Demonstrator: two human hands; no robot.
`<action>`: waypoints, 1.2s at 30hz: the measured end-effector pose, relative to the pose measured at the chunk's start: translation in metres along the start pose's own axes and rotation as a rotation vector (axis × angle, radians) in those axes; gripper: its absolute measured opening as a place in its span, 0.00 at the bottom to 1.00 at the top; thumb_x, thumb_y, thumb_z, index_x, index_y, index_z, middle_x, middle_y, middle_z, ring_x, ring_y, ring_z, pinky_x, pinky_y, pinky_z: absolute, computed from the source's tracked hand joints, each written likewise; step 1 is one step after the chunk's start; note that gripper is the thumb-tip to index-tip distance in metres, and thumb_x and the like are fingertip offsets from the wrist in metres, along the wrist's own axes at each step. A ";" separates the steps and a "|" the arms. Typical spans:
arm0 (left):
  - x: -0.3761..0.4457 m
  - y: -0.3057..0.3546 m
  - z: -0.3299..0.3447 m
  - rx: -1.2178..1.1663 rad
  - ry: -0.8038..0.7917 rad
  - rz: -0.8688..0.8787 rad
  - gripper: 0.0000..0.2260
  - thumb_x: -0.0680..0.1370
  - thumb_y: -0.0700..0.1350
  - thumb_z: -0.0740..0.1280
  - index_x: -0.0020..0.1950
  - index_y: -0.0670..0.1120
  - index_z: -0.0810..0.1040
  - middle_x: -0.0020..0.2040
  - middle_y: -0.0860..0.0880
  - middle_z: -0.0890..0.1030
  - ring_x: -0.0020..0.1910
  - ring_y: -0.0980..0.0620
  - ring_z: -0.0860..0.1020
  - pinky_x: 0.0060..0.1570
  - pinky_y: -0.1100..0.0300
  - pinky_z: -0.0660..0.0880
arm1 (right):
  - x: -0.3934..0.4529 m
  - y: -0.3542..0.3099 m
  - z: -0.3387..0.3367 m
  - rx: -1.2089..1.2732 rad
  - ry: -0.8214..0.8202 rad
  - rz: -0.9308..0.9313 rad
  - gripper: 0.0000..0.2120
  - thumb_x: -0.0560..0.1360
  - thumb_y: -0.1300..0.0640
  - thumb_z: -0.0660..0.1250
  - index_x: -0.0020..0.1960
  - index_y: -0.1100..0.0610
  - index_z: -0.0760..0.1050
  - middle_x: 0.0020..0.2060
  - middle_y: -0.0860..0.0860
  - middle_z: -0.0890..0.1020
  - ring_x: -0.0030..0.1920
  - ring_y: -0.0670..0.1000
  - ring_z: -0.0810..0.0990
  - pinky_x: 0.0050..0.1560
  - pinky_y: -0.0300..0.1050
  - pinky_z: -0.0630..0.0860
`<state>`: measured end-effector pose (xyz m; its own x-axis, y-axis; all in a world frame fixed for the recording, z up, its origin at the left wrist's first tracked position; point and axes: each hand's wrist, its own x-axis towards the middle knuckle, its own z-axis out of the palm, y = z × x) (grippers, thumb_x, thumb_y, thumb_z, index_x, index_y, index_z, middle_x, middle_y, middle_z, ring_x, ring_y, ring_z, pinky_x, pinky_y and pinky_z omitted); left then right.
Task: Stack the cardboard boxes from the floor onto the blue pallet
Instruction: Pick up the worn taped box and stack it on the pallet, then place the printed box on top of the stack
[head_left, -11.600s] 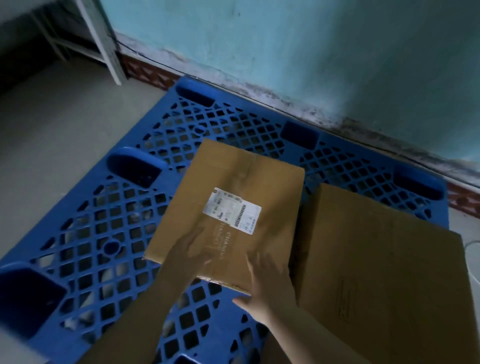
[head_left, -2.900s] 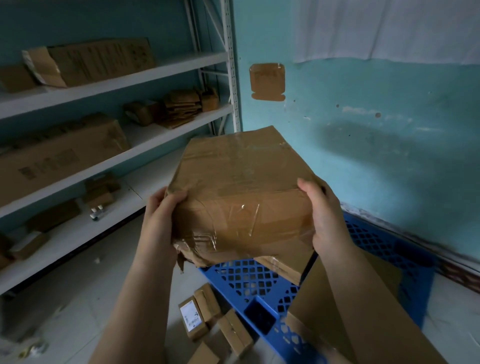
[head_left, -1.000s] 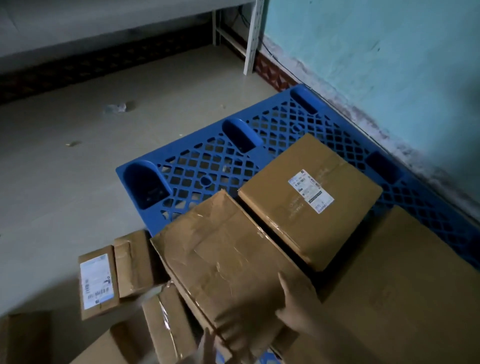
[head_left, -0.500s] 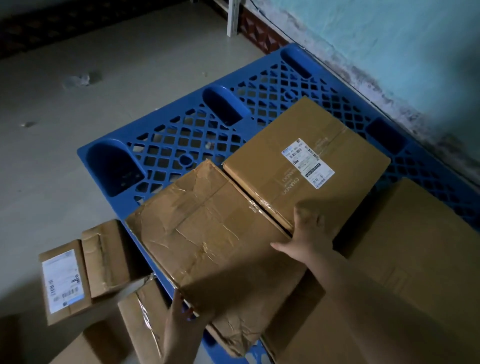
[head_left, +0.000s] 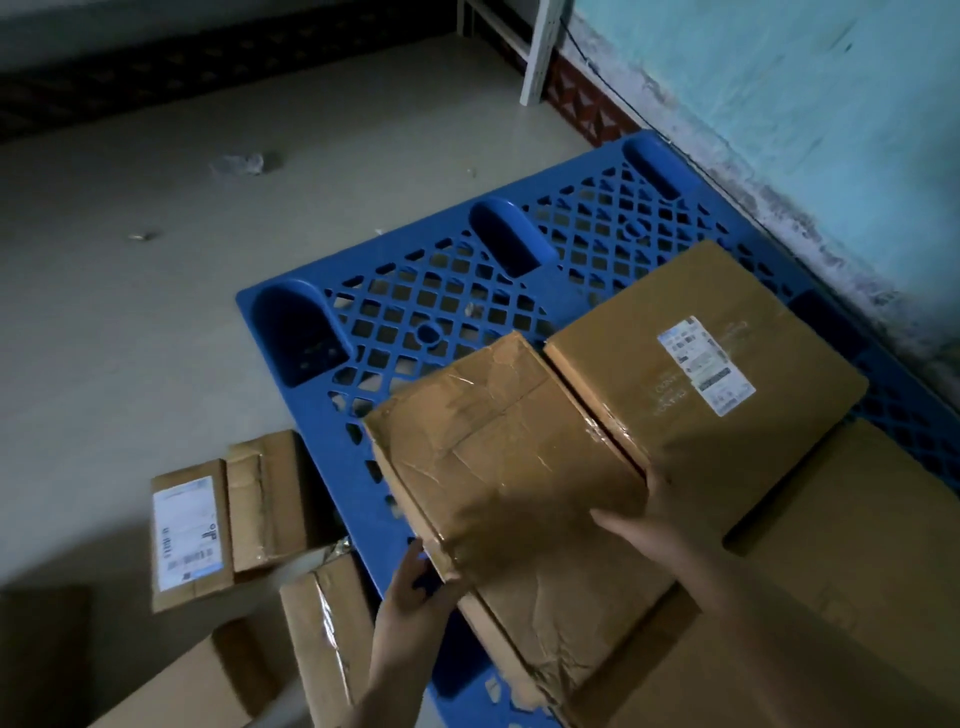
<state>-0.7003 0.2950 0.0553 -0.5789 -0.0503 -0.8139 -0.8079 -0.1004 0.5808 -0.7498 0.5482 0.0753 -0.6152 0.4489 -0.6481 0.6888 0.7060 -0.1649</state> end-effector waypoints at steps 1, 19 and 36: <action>-0.006 0.015 -0.007 -0.065 0.052 0.030 0.20 0.72 0.39 0.71 0.60 0.54 0.71 0.53 0.53 0.77 0.49 0.52 0.75 0.52 0.55 0.70 | -0.009 -0.013 0.001 0.030 -0.001 -0.068 0.51 0.64 0.34 0.69 0.76 0.47 0.43 0.76 0.53 0.51 0.75 0.56 0.54 0.71 0.60 0.56; -0.144 -0.004 -0.293 -0.474 0.595 0.391 0.27 0.73 0.42 0.69 0.70 0.58 0.66 0.61 0.53 0.72 0.50 0.61 0.74 0.49 0.55 0.70 | -0.245 -0.251 0.163 0.252 -0.591 -0.941 0.47 0.62 0.49 0.78 0.72 0.38 0.54 0.67 0.38 0.63 0.63 0.36 0.62 0.55 0.26 0.63; -0.216 -0.096 -0.480 -0.716 0.796 0.315 0.30 0.73 0.42 0.69 0.72 0.55 0.63 0.66 0.48 0.69 0.48 0.57 0.73 0.35 0.65 0.71 | -0.404 -0.350 0.320 0.042 -0.710 -1.076 0.48 0.64 0.52 0.77 0.74 0.43 0.51 0.73 0.46 0.62 0.68 0.43 0.60 0.64 0.45 0.60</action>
<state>-0.4443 -0.1611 0.1664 -0.3031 -0.7713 -0.5596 -0.2383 -0.5073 0.8282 -0.6200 -0.0558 0.1567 -0.5364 -0.7291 -0.4250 -0.0036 0.5055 -0.8628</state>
